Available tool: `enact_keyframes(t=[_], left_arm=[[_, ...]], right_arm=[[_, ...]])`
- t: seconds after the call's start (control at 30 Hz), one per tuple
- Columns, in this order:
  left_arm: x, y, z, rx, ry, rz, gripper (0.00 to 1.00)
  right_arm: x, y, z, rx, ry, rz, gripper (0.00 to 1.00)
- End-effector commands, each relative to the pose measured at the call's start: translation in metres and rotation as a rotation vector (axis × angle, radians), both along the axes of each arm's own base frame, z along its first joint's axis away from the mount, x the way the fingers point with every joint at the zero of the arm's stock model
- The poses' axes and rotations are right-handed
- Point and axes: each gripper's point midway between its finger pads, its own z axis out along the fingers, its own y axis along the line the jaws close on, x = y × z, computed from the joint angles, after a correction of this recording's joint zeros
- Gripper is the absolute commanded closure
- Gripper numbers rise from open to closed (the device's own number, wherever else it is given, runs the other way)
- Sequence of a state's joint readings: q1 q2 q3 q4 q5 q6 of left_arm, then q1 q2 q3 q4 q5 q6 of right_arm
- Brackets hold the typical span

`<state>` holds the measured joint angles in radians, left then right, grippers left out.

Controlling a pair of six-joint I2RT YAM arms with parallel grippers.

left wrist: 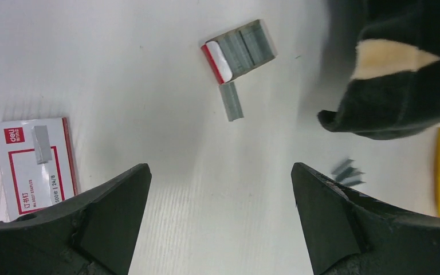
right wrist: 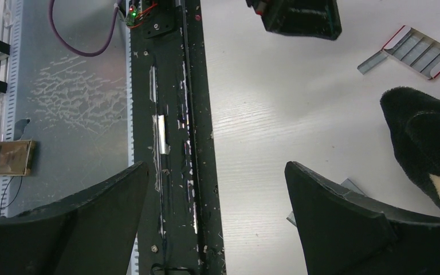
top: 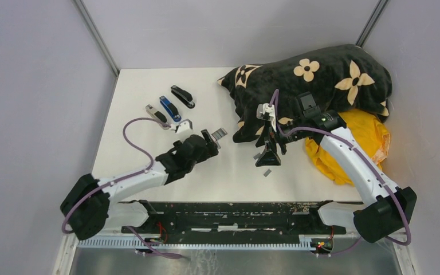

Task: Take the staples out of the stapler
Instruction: Move the staple to the center of the board.

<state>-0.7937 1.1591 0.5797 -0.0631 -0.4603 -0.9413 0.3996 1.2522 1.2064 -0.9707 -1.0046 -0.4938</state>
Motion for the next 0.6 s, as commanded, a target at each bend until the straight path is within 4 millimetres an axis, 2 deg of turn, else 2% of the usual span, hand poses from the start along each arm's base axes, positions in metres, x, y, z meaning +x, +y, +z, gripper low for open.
enact_keyframes(t=[0.0,0.1,0.13,0.2,0.23,0.37,0.57], left_arm=[[0.019,0.004,-0.008,0.146,0.06,0.141,0.01],[0.03,0.0,-0.021,0.241,0.132,0.192,0.0],[0.032,0.001,-0.031,0.285,0.166,0.218,0.03],[0.039,-0.003,-0.039,0.342,0.198,0.229,0.24],[0.041,-0.005,-0.042,0.368,0.217,0.226,0.28],[0.053,-0.021,-0.048,0.399,0.235,0.197,0.28],[0.066,-0.034,-0.051,0.413,0.236,0.184,0.31]], right_arm=[[-0.003,0.006,0.009,0.049,-0.008,0.025,0.04],[-0.006,0.006,0.01,0.058,-0.007,0.031,0.04],[-0.006,0.007,0.01,0.061,-0.004,0.035,0.04],[-0.007,0.007,0.01,0.064,0.002,0.036,0.04],[-0.007,0.007,0.009,0.064,0.007,0.037,0.04],[-0.007,0.007,0.007,0.062,0.017,0.04,0.04],[-0.007,0.007,0.006,0.057,0.015,0.04,0.04]])
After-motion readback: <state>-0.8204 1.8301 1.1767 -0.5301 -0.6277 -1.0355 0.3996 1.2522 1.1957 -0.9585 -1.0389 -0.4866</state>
